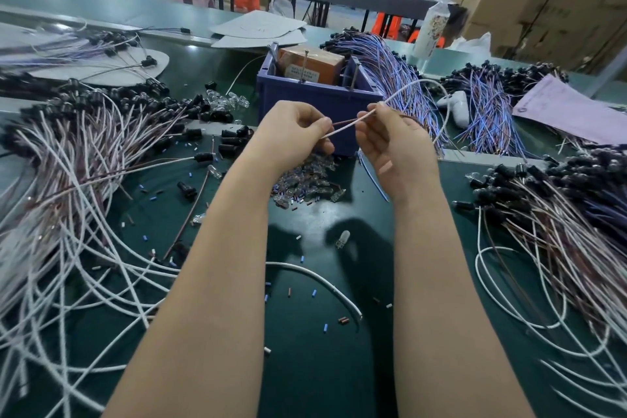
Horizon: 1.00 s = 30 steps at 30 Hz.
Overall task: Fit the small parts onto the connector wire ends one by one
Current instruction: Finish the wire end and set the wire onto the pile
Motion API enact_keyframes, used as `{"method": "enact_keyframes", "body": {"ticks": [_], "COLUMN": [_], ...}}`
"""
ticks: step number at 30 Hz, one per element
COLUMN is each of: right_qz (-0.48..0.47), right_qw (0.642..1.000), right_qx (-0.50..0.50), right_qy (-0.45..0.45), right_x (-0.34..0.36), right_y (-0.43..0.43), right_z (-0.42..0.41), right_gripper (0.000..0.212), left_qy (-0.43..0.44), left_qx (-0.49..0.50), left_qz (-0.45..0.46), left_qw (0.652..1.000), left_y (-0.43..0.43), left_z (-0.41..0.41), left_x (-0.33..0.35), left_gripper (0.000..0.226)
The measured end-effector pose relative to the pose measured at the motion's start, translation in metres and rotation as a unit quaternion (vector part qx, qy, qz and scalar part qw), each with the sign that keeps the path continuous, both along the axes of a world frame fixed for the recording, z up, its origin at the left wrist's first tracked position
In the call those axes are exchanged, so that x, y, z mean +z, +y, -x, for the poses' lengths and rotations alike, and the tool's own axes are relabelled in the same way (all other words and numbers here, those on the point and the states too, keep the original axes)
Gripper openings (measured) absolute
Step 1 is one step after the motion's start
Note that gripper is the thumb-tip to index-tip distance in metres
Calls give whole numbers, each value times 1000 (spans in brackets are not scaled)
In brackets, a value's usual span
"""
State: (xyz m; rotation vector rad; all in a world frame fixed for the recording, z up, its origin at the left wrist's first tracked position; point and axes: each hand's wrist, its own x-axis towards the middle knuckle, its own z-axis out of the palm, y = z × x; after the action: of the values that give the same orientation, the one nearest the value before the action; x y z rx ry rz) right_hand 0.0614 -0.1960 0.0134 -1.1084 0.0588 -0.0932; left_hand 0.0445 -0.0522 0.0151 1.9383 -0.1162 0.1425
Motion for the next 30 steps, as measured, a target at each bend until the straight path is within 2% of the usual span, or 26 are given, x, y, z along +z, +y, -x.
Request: {"method": "enact_keyframes", "body": {"ticks": [3, 5, 7, 10, 13, 16, 18, 21, 26, 30], "right_qz": [93, 99, 28, -75, -108, -80, -67, -59, -65, -58], "right_qw": [994, 995, 999, 988, 980, 985, 986, 986, 984, 984], "right_qx": [48, 28, -32, -132, -163, -149, -147, -156, -167, -168], "right_qy": [-2, -10, -10, 13, 27, 31, 31, 29, 24, 19], "right_x": [-3, -3, 0, 3, -1, -1, -2, -3, -5, -7], "right_y": [5, 9, 4, -21, -29, -17, -13, -16, -17, -17], "right_z": [3, 3, 1, -2, -3, -4, -4, -6, -8, -8], "right_gripper": [19, 21, 22, 23, 23, 24, 25, 24, 25, 26], "left_qy": [-18, -13, 0, 16, 35, 32, 28, 60, 38, 24], "left_qx": [5, 15, 42, 151, 207, 142, 66, -4, -42, 1], "left_qz": [-11, -2, 2, 11, -27, -91, -62, 32, 2, -26], "left_qw": [1000, 1000, 999, 988, 977, 985, 996, 998, 998, 999], "left_y": [-1, -3, -1, 20, 34, 25, 18, 14, 18, 21], "left_z": [0, -1, -3, -6, -7, -3, 1, 5, 6, 3], "left_x": [0, 0, -1, -4, -5, -1, 2, 7, 8, 4], "left_gripper": [21, 22, 24, 27, 21, 36, 34, 25, 14, 23]}}
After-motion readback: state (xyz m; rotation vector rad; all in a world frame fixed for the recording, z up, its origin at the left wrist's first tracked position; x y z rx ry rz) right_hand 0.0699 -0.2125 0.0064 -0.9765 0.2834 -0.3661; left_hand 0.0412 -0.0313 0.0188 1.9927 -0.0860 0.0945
